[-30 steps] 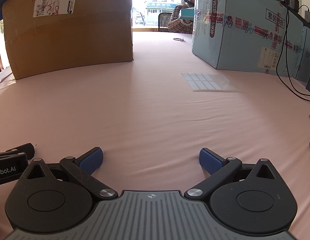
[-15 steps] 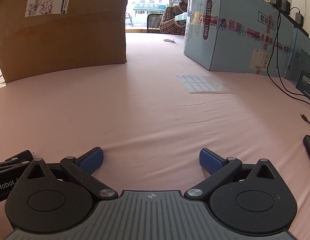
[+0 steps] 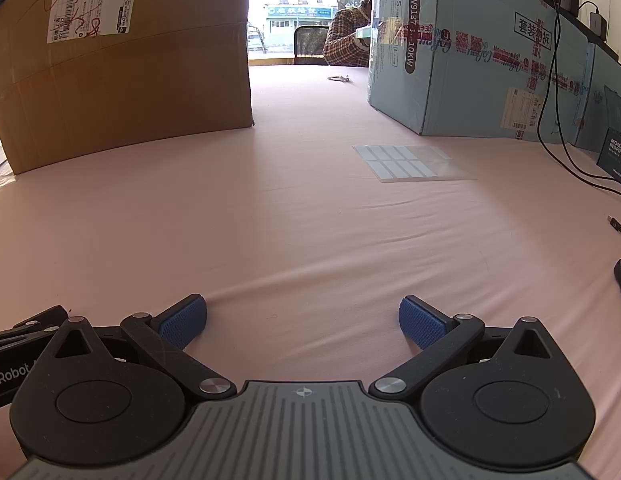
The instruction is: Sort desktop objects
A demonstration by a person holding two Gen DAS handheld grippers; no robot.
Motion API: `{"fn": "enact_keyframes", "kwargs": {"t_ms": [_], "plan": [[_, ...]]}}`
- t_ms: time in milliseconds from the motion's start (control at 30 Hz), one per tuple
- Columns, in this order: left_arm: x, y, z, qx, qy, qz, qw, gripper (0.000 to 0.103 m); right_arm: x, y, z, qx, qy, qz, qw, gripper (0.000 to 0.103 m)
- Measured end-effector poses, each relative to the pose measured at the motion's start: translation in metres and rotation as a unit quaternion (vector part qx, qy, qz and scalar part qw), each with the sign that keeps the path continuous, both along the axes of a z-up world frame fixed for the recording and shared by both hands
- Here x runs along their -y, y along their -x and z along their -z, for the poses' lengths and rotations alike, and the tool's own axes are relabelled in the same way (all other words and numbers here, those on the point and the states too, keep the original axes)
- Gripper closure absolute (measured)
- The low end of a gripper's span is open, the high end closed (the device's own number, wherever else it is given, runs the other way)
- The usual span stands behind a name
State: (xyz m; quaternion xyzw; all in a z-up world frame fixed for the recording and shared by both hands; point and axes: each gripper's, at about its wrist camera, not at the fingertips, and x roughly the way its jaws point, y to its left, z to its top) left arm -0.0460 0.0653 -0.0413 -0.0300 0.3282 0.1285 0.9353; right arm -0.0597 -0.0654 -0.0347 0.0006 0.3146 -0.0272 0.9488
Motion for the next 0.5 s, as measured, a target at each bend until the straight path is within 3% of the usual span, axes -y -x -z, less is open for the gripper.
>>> {"fn": "enact_keyframes", "kwargs": {"t_ms": [500], "plan": [[-0.0027,0.0017,-0.0003,0.005,0.005,0.001,1.0000,0.000,0.0022,-0.0032,0.0001,0.000,0.000,0.000,1.000,0.000]]}}
